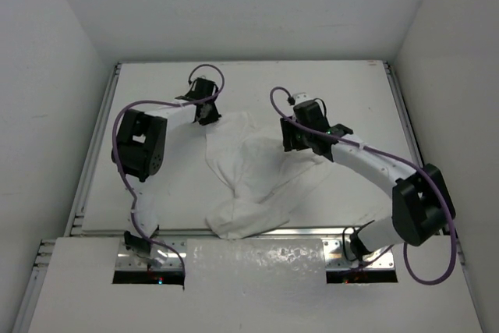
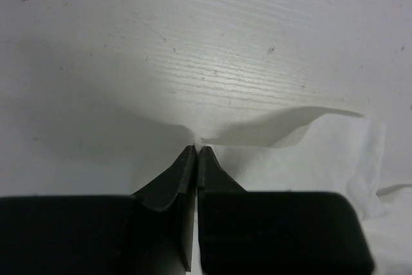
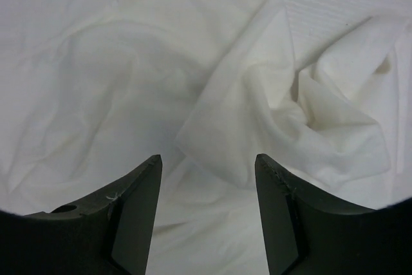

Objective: Fold and stack the t-shirts
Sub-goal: Flatten out the tshirt

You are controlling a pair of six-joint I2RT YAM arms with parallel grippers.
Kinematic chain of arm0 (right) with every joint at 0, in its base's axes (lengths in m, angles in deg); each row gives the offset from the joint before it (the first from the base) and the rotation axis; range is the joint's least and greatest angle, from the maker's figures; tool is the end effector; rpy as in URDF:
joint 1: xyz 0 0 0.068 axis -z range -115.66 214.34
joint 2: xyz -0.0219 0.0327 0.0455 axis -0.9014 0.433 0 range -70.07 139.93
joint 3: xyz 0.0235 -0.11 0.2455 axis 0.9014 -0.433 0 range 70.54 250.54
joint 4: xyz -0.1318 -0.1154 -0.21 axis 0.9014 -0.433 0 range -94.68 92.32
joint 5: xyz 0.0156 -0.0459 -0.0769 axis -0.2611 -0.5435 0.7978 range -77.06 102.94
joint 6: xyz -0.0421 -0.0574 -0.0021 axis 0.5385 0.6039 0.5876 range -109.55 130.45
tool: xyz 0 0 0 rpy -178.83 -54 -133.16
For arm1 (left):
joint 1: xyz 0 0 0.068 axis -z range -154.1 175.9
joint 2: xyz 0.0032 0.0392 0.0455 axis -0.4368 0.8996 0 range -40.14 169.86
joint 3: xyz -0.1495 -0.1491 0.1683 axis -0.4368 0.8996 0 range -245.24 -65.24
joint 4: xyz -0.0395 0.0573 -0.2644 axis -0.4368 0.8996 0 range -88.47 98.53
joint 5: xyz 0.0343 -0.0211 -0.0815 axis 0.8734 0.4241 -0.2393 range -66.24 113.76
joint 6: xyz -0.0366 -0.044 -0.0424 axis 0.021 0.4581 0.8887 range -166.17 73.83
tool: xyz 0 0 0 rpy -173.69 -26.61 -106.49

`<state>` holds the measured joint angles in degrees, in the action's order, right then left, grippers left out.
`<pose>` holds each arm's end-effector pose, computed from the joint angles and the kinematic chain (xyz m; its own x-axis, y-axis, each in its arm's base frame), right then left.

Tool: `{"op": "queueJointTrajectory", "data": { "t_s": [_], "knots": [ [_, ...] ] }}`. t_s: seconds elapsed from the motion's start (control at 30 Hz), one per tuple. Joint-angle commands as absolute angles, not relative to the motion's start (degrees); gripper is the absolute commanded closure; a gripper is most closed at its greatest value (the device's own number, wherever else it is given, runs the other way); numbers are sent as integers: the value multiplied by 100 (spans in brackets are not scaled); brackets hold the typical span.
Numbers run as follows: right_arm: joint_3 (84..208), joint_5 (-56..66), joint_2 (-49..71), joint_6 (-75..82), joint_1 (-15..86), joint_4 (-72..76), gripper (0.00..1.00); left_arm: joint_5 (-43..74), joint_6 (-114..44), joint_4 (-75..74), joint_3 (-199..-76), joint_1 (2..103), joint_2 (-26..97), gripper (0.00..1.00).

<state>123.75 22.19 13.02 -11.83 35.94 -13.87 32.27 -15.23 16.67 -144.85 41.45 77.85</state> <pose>0.2978 0.1503 0.2015 -0.7269 0.0323 -0.6860 -0.1034 0.9824 0.1559 0.4457 -0.1151 0.1250 -0.7571 -0.3172 -0.5712 -0.2436 0.9482 -0.2038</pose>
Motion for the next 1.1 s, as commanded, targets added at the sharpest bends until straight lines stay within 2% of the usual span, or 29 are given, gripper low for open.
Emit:
{"op": "queueJointTrajectory", "data": {
  "t_s": [0.0, 0.03, 0.13, 0.17, 0.2, 0.23, 0.37, 0.4, 0.43, 0.6, 0.83, 1.07],
  "knots": [
    [12599, 2604, 1491, -661, 3420, -1174, 41, 2956, -1690, 1393, -14408, 4137, 7333, 100],
    [12730, 2568, 1884, -599, 3411, -1262, 41, 2956, -1699, 1375, -14381, 4137, 7289, 100],
    [13284, 2743, 2745, -370, 3411, -1630, 54, 2939, -1699, 1357, -14337, 4128, 7148, 100],
    [13459, 2857, 2871, -361, 3411, -1753, 66, 2938, -1699, 1357, -14337, 4128, 7087, 100],
    [13496, 2893, 2968, -370, 3402, -1772, 71, 2947, -1708, 1384, -14346, 4128, 7060, 100],
    [13592, 2919, 3056, -396, 3411, -1824, 74, 3017, -1717, 1392, -14355, 4128, 6999, 100],
    [13742, 2815, 3224, -449, 3411, -2000, 74, 3097, -1717, 1515, -14469, 4119, 6911, 100],
    [13760, 2779, 3207, -467, 3411, -2001, 91, 3079, -1726, 1533, -14495, 4119, 6893, 100],
    [13812, 2753, 3198, -501, 3411, -2070, 100, 3088, -1726, 1542, -14530, 4119, 6893, 100],
    [13777, 2515, 2759, -747, 3411, -2001, 100, 3000, -1734, 1533, -14531, 4111, 6849, 100],
    [13743, 3243, 2741, -923, 3604, -2457, 100, 2965, -1726, 1428, -14399, 4111, 6682, 100],
    [13961, 3551, 2231, -1108, 4492, -2571, 100, 3184, -1664, 1489, -14469, 4067, 6104, 100]
  ]
}}
